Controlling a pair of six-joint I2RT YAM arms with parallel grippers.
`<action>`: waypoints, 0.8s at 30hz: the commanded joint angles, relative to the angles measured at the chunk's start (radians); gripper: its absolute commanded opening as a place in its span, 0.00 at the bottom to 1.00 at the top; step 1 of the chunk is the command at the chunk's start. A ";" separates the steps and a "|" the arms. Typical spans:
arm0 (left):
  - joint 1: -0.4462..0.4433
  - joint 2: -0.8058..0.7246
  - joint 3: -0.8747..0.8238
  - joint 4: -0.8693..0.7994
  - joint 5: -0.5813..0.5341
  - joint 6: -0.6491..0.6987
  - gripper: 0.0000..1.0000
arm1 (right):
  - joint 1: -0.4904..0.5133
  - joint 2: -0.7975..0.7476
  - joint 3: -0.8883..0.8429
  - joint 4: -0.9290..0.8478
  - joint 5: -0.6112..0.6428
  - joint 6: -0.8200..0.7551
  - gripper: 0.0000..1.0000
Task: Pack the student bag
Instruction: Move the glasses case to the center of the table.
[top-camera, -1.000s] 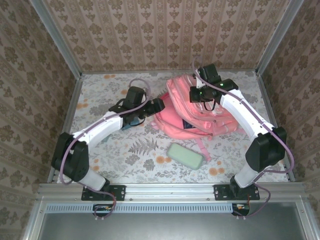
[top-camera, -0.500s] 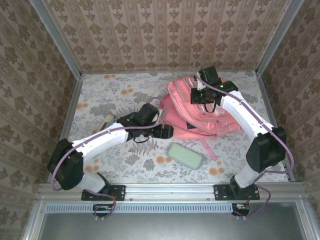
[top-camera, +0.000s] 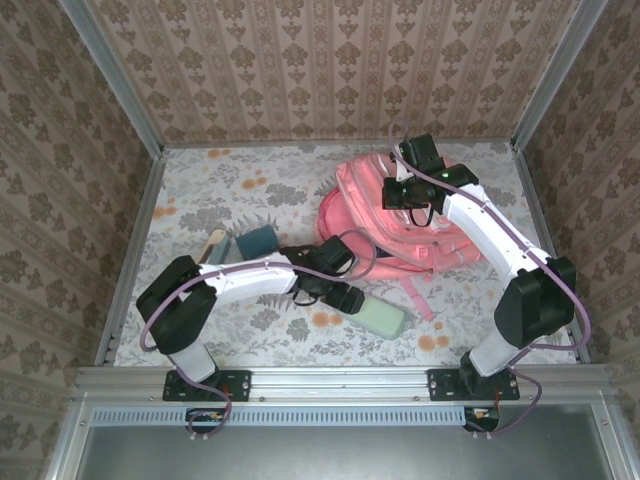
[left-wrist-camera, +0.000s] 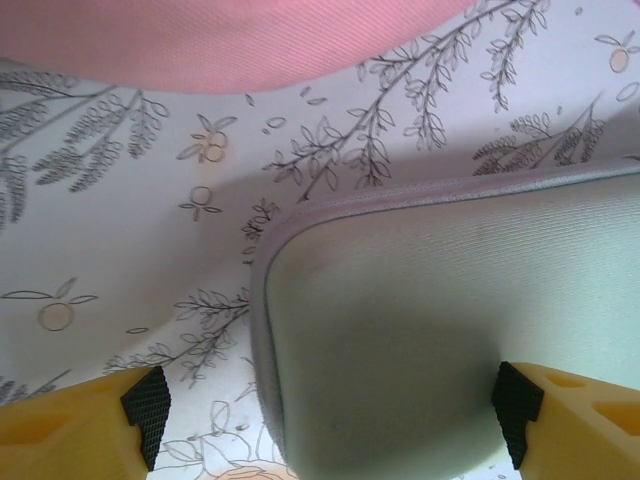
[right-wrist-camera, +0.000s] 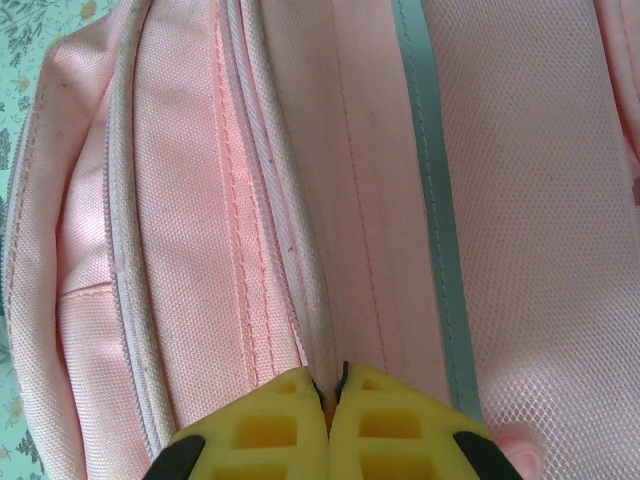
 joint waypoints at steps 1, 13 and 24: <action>0.027 0.006 0.006 -0.082 -0.099 -0.011 0.86 | -0.013 -0.049 -0.018 0.007 0.020 0.031 0.02; 0.286 -0.135 -0.040 -0.193 -0.249 0.047 0.86 | -0.013 -0.050 -0.037 0.023 0.014 0.038 0.03; 0.283 -0.250 -0.004 -0.223 -0.155 -0.229 0.86 | -0.012 -0.050 -0.055 0.040 0.008 0.059 0.05</action>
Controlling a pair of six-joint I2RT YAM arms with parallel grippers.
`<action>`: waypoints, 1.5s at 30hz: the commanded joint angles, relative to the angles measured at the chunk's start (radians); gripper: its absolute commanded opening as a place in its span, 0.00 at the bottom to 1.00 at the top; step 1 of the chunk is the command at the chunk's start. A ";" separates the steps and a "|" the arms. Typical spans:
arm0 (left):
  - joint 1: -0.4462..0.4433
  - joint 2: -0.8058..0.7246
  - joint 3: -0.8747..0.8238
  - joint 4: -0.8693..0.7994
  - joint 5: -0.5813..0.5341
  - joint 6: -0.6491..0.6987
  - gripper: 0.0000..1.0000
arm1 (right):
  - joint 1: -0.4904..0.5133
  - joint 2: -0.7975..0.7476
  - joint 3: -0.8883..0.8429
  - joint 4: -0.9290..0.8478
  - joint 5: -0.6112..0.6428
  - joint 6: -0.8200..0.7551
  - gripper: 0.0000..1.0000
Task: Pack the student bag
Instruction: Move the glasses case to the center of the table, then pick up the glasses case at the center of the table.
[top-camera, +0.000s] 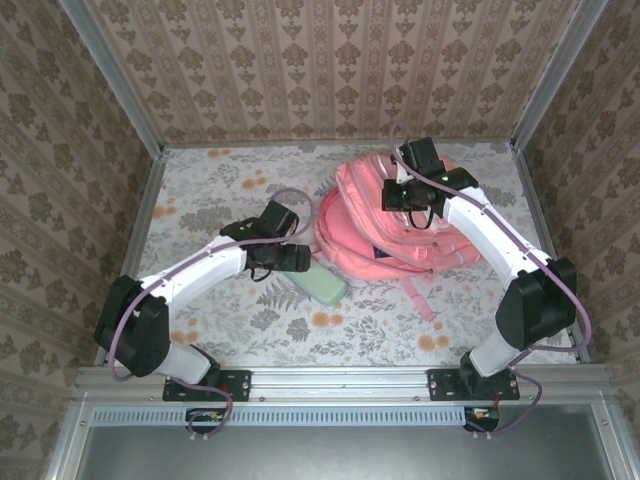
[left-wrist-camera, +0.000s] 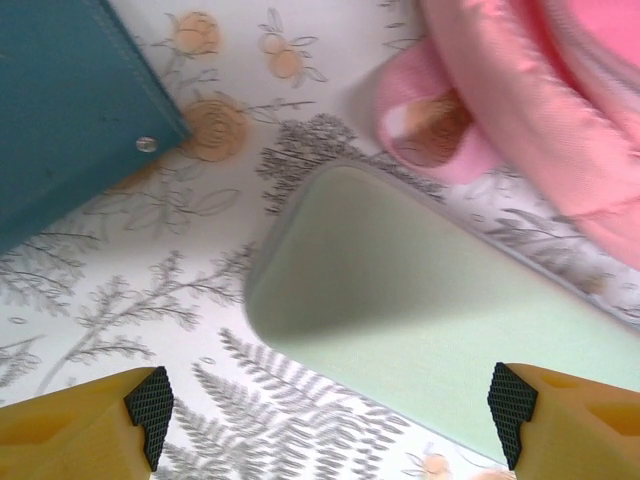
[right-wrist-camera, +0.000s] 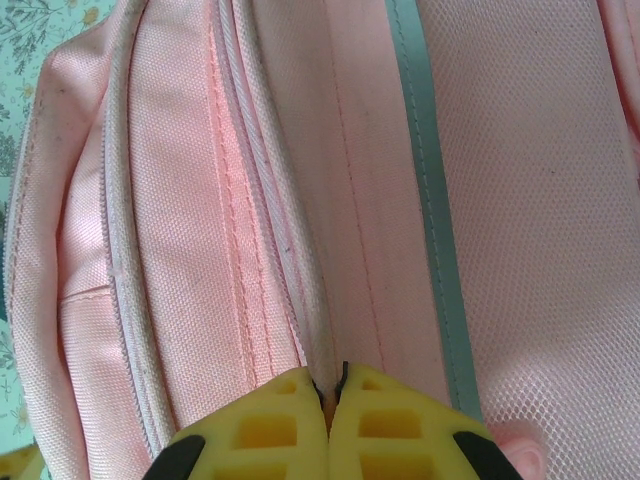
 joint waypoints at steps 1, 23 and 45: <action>-0.056 -0.020 0.021 -0.056 0.006 -0.216 0.85 | -0.013 -0.039 -0.017 0.004 0.010 0.037 0.05; -0.297 0.327 0.279 -0.264 -0.115 -1.006 1.00 | -0.013 -0.188 -0.172 0.091 -0.019 0.097 0.10; -0.312 0.359 0.161 -0.132 -0.152 -1.050 0.94 | -0.012 -0.181 -0.177 0.113 -0.049 0.120 0.11</action>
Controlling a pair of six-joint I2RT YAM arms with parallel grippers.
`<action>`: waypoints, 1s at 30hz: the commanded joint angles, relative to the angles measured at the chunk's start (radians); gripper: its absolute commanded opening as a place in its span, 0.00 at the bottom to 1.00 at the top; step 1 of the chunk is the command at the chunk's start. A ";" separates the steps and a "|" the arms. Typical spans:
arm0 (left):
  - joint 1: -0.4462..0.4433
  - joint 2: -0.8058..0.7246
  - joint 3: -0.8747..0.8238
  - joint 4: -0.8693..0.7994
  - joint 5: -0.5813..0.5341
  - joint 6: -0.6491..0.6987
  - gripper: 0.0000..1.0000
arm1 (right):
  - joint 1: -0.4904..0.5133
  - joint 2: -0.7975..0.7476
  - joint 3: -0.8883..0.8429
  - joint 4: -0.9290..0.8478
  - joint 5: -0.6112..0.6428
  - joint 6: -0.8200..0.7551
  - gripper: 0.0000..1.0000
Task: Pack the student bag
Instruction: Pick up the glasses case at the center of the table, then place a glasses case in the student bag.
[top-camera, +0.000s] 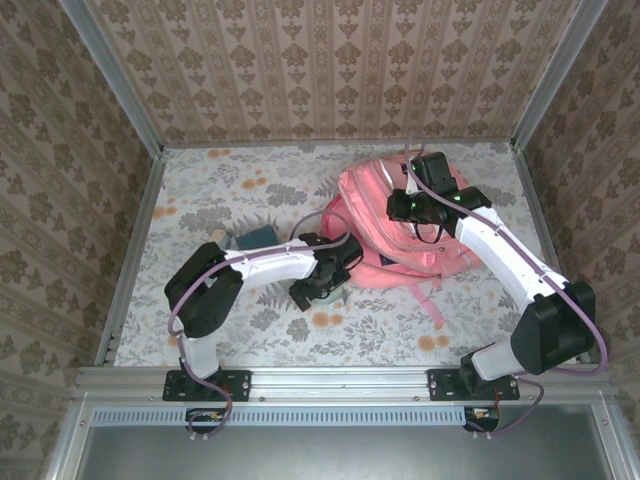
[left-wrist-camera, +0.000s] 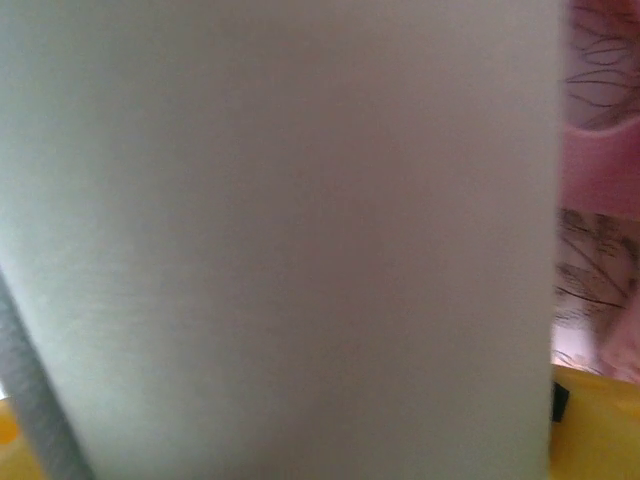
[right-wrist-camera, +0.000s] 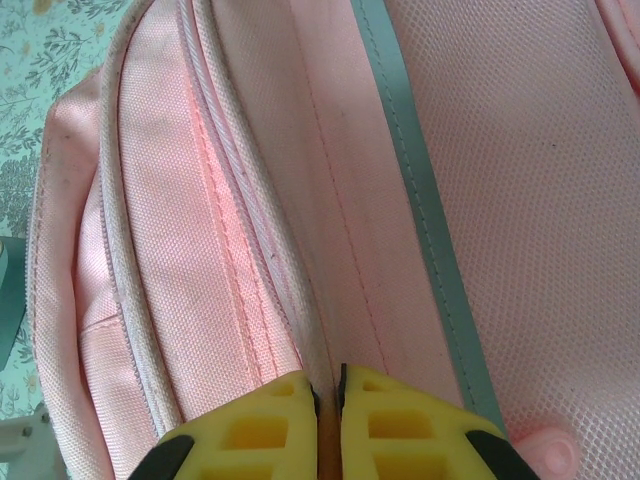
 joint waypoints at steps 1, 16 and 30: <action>-0.002 -0.058 -0.058 0.023 -0.060 0.031 0.92 | -0.006 -0.033 0.000 0.019 -0.017 0.035 0.11; -0.007 -0.293 -0.067 0.042 -0.191 0.302 0.73 | -0.005 -0.083 -0.020 -0.015 0.046 0.038 0.12; 0.084 -0.072 0.173 0.334 0.034 0.540 0.75 | -0.005 -0.091 0.003 -0.033 0.036 0.058 0.12</action>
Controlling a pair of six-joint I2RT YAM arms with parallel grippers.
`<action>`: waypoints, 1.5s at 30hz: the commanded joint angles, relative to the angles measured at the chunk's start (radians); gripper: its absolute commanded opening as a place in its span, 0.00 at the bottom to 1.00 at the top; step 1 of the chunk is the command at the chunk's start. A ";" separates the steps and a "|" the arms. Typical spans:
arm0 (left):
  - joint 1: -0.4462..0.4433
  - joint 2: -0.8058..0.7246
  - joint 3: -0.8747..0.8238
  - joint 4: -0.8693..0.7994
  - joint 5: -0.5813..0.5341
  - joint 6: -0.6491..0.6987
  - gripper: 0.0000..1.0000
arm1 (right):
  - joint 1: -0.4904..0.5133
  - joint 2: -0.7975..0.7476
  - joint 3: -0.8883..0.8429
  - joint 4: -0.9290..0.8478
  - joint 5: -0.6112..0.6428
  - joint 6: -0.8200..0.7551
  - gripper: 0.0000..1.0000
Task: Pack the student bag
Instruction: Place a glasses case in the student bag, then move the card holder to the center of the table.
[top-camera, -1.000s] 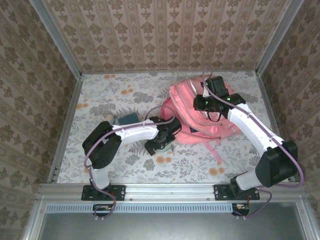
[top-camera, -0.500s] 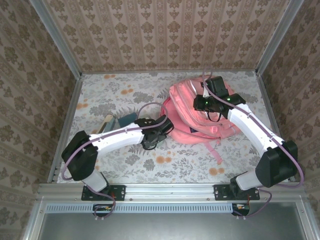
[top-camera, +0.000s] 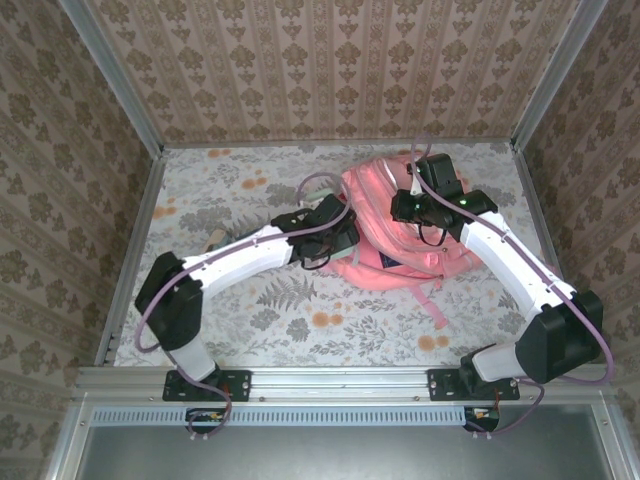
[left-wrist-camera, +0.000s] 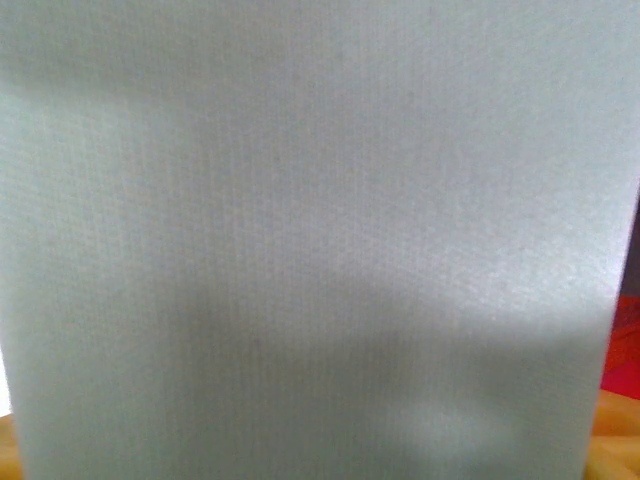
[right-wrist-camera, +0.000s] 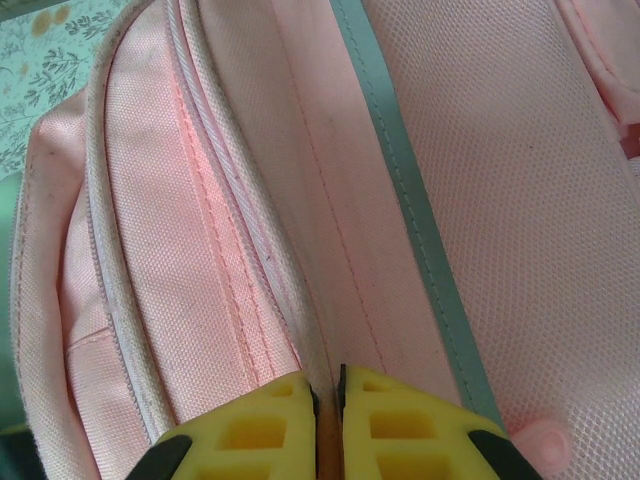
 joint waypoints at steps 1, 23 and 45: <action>0.006 0.089 0.074 0.065 0.080 0.069 0.76 | -0.005 -0.039 0.021 -0.017 -0.002 0.040 0.12; 0.070 0.047 0.049 0.048 0.153 0.099 0.99 | -0.005 0.030 0.042 -0.006 -0.027 0.015 0.12; 0.381 -0.132 -0.151 -0.195 0.011 0.469 0.69 | 0.043 0.055 0.053 0.011 -0.107 0.004 0.12</action>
